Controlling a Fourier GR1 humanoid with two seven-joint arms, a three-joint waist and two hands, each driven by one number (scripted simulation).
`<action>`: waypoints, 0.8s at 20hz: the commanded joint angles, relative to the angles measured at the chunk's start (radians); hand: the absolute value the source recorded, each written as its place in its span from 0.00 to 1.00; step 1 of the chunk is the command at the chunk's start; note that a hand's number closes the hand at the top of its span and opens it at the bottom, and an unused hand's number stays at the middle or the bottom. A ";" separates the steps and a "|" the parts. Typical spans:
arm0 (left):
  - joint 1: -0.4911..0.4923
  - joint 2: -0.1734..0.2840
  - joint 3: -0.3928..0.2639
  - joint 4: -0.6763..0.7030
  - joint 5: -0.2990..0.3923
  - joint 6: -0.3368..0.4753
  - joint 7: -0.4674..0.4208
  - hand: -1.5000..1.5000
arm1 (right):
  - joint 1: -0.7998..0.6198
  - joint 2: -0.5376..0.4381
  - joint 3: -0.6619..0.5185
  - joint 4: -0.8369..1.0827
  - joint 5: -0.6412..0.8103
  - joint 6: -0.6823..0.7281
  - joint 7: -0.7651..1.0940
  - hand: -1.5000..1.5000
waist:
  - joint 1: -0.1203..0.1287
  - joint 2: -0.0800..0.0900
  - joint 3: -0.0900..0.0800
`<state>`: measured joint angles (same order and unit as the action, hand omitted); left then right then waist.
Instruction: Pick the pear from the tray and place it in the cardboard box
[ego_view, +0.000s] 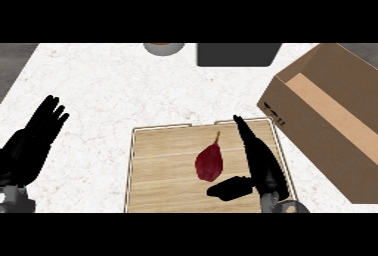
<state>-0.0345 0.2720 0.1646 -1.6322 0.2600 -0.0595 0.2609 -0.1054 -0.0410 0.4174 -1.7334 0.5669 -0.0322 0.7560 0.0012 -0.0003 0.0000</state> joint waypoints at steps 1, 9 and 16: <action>0.038 -0.038 -0.005 -0.053 -0.023 0.000 -0.006 0.50 | 0.038 -0.004 -0.023 0.019 0.004 0.020 -0.046 0.00 | 0.000 0.000 0.000; -0.017 -0.011 0.060 -0.012 -0.006 -0.040 0.022 0.50 | -0.026 0.040 -0.022 0.115 0.017 0.049 -0.050 0.00 | 0.000 0.000 0.000; -0.028 -0.042 0.049 0.015 -0.039 -0.042 0.007 0.50 | -0.105 0.041 0.017 0.218 -0.014 -0.021 -0.022 0.00 | 0.001 0.000 0.000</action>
<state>-0.0210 0.2279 0.1965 -1.6535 0.2289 -0.0984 0.2726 -0.1564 -0.0025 0.4271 -1.5720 0.5689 -0.0360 0.7173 0.0024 -0.0001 0.0000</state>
